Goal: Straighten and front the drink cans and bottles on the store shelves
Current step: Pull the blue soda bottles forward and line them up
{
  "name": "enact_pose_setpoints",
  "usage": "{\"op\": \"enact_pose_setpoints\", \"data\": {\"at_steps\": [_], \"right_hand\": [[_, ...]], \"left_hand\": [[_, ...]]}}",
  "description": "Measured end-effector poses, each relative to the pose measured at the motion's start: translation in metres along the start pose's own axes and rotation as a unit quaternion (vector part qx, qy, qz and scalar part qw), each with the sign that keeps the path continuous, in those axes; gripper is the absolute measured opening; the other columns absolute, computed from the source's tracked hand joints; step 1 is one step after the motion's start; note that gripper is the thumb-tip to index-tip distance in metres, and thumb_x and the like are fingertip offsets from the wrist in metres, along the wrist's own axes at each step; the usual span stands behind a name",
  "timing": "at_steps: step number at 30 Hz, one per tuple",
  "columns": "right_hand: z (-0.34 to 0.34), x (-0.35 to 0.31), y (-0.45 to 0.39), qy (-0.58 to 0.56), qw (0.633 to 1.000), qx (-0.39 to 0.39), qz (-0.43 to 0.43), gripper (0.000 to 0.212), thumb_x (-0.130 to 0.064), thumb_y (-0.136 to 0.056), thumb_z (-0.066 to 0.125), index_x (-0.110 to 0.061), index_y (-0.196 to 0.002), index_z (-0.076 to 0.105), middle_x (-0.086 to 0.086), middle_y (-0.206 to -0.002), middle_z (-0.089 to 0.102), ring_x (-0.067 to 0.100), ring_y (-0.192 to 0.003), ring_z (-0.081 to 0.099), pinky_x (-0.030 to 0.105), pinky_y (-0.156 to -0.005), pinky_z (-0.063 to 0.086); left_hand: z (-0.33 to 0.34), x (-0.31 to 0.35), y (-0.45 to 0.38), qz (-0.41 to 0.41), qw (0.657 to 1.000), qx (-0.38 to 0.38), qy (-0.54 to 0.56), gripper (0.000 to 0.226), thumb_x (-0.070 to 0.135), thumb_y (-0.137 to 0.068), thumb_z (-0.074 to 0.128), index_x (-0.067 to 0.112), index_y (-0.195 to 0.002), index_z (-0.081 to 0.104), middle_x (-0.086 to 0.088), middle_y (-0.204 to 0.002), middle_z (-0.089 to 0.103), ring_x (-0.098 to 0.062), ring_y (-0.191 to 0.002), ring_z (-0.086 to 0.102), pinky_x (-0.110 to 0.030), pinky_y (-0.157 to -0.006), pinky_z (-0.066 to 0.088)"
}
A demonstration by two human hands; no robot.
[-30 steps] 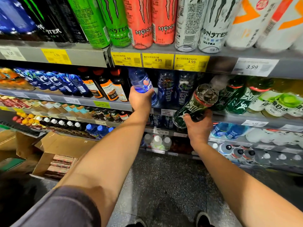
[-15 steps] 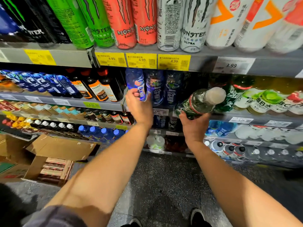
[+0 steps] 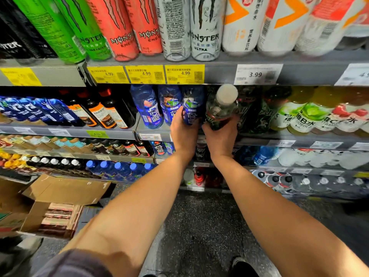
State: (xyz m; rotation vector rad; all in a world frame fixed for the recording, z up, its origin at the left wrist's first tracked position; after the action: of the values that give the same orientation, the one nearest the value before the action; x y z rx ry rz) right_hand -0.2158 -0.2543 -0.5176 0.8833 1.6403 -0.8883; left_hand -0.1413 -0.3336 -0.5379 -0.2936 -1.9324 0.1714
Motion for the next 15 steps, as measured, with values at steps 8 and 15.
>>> {"op": "enact_pose_setpoints", "data": {"at_steps": [8, 15], "right_hand": [[0.007, 0.012, -0.012, 0.088, 0.996, -0.006, -0.013, 0.067, -0.026, -0.069, 0.078, -0.005, -0.125, 0.048, 0.016, -0.114, 0.066, 0.034, -0.105, 0.063, 0.039, -0.082, 0.051], [0.006, 0.013, -0.025, 0.17, 0.984, -0.011, -0.047, 0.045, -0.021, -0.088, 0.066, -0.002, -0.126, 0.051, 0.016, -0.118, 0.063, 0.034, -0.111, 0.059, 0.035, -0.088, 0.042]], "left_hand": [[0.012, 0.012, -0.002, -0.067, 0.997, 0.041, -0.027, 0.08, 0.033, -0.07, 0.087, 0.011, -0.138, 0.051, -0.004, -0.125, 0.065, -0.019, -0.117, 0.058, -0.031, -0.095, 0.044], [0.021, 0.009, -0.004, -0.096, 0.994, 0.039, -0.044, 0.082, 0.039, -0.072, 0.082, 0.02, -0.144, 0.047, 0.0, -0.135, 0.061, -0.02, -0.124, 0.055, -0.038, -0.101, 0.045]]}}
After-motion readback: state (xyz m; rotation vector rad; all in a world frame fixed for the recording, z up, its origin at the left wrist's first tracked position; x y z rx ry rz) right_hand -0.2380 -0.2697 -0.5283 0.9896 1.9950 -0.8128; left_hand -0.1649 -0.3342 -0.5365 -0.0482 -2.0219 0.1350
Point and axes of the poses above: each hand's wrist, its own y-axis away from the middle knuckle, its own z-axis out of the palm, x = y × z, the point moved 1 cm from there along -y, towards the middle knuckle
